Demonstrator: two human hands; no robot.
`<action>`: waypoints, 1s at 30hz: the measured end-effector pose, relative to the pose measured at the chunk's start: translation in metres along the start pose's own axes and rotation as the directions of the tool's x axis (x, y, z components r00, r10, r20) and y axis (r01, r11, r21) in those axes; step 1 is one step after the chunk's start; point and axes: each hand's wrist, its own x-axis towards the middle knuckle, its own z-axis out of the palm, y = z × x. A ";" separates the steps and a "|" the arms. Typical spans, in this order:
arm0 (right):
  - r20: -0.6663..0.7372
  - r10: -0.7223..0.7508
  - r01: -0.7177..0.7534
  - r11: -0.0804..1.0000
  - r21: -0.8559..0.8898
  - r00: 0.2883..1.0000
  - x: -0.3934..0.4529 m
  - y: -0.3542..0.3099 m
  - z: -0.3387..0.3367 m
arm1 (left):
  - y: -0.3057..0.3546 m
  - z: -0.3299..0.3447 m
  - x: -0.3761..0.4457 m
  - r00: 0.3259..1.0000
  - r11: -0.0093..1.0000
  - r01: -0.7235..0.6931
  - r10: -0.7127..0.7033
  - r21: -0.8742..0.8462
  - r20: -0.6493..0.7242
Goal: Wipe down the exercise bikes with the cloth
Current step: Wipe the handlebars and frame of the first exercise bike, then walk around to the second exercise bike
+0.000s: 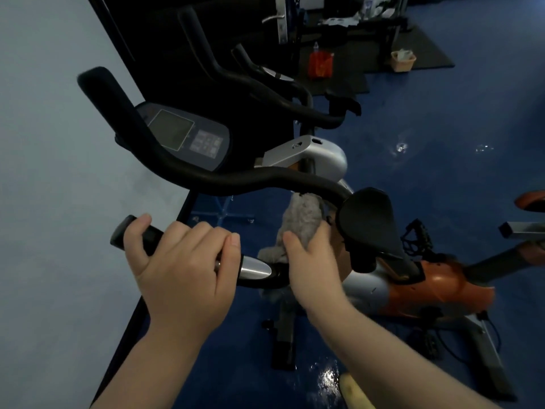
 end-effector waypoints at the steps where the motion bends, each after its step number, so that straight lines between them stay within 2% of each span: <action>1: -0.007 -0.016 0.015 0.998 -0.065 1.000 0.001 0.000 -0.001 | 0.000 0.001 0.000 1.000 1.000 -0.004 0.004 0.001 -0.002; 4: -0.090 -0.011 -0.013 0.967 -0.256 0.996 0.015 -0.012 -0.001 | -0.002 0.002 -0.002 1.000 1.000 -0.023 0.023 0.006 0.003; 6: -0.120 -0.037 0.002 0.960 -0.281 0.992 0.016 -0.016 -0.001 | -0.001 0.000 -0.002 1.000 1.000 -0.026 0.026 -0.007 0.009; 8: -0.120 -0.065 0.031 0.962 -0.271 0.991 0.007 -0.013 0.000 | -0.001 -0.001 -0.006 0.999 0.999 -0.037 0.038 -0.025 0.026; 14: -0.136 -0.214 0.203 0.975 -0.091 0.967 -0.057 0.017 0.011 | -0.009 0.002 -0.013 0.993 0.989 -0.111 0.113 -0.099 0.015; 17: -0.133 -0.304 0.288 0.949 -0.129 0.943 -0.076 0.024 0.001 | -0.011 -0.002 -0.015 0.988 0.980 -0.143 0.150 -0.139 0.041; 20: -0.039 -0.395 0.377 0.898 -0.227 0.918 -0.090 0.029 -0.017 | -0.005 -0.009 -0.020 0.983 0.965 -0.104 0.136 -0.239 0.121; 23: 0.054 -0.316 0.318 0.902 -0.292 0.947 -0.104 0.044 -0.046 | 0.016 -0.019 -0.039 0.974 0.919 0.023 0.067 -0.394 0.215; 26: 0.065 -0.147 0.160 0.941 -0.299 0.987 -0.118 0.069 -0.090 | 0.057 -0.031 -0.069 0.932 0.755 0.214 0.033 -0.620 0.361; 28: 0.025 -0.090 0.092 0.920 -0.380 0.996 -0.126 0.088 -0.127 | 0.091 -0.035 -0.094 0.887 0.641 0.288 0.101 -0.711 0.450; 30: 0.007 -0.063 0.057 0.840 -0.540 0.998 -0.134 0.107 -0.170 | 0.130 -0.032 -0.120 0.832 0.593 0.302 0.218 -0.746 0.511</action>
